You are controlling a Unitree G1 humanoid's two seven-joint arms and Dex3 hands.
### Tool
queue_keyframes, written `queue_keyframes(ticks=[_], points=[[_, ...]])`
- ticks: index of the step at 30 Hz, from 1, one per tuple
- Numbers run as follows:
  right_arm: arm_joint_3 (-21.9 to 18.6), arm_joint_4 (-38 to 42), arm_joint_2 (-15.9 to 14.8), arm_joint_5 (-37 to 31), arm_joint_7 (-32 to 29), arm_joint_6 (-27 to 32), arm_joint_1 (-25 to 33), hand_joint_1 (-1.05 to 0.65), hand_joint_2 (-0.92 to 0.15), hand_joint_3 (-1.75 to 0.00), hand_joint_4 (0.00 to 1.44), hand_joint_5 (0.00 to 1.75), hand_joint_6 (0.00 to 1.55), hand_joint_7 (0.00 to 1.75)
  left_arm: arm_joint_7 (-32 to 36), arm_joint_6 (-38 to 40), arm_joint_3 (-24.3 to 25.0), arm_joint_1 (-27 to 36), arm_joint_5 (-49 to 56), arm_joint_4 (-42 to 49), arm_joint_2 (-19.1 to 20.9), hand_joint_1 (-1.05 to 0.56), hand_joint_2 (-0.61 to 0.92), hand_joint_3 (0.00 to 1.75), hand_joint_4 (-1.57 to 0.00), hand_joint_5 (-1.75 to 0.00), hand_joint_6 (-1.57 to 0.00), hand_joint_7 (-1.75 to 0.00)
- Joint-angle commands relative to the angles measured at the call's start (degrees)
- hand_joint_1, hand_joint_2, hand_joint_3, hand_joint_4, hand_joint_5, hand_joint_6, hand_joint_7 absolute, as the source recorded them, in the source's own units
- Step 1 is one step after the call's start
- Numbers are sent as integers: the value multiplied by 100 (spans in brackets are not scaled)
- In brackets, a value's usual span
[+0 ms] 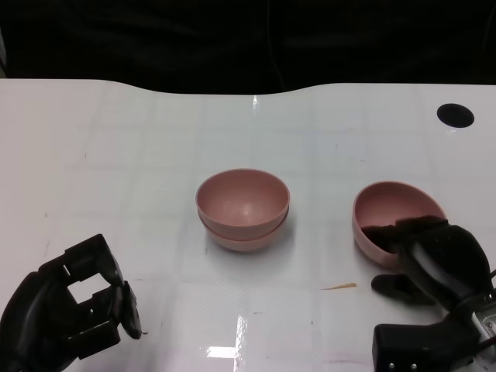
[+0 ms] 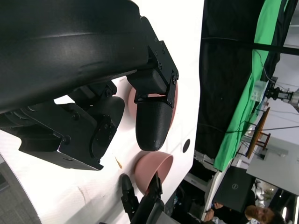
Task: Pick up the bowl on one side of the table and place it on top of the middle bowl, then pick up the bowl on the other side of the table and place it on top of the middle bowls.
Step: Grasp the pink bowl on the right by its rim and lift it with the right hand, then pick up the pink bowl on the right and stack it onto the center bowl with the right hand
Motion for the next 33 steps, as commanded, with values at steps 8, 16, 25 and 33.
queue_keyframes(ticks=[8,16,25,33], points=[[135,469,-154,304,-1037,-1283,-465,-28,-92,-35,73,174,55,174,70,-19,-19,13,96,-39,3,30,86,137,-96,-175,-74,-175],[43,-289,-491,405,-515,-1491,-608,-28,-92,-35,74,175,54,175,82,40,-36,-19,153,-51,21,31,86,136,-95,-175,-74,-175],[-121,-754,-777,526,147,-1693,-1320,-28,-91,-31,78,175,53,175,65,-104,-59,-31,292,22,13,32,87,134,-94,-175,-73,-175],[-18,-860,-583,587,738,-1804,-1991,-32,-92,-30,81,175,59,175,92,-118,-88,-48,376,31,17,33,89,129,-94,-175,-73,-175]])
